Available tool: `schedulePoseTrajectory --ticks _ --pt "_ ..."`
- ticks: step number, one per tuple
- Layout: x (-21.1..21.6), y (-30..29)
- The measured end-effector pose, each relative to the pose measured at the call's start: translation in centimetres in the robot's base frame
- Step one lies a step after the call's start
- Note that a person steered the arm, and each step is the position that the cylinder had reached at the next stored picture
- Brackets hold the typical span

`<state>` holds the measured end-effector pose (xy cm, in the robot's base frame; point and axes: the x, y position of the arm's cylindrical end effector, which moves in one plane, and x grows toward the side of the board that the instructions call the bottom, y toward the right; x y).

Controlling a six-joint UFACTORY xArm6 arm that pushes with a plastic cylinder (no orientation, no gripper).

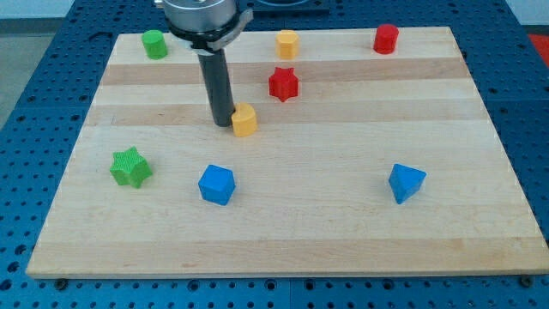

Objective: Move the blue cube to the bottom center

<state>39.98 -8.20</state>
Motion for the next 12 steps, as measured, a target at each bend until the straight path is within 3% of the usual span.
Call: schedulePoseTrajectory --ticks 3,7,8,12 --pt "0.6 5.1" --pt "9.1 -4.0" --pt "12.9 -2.6" --pt "13.7 2.8"
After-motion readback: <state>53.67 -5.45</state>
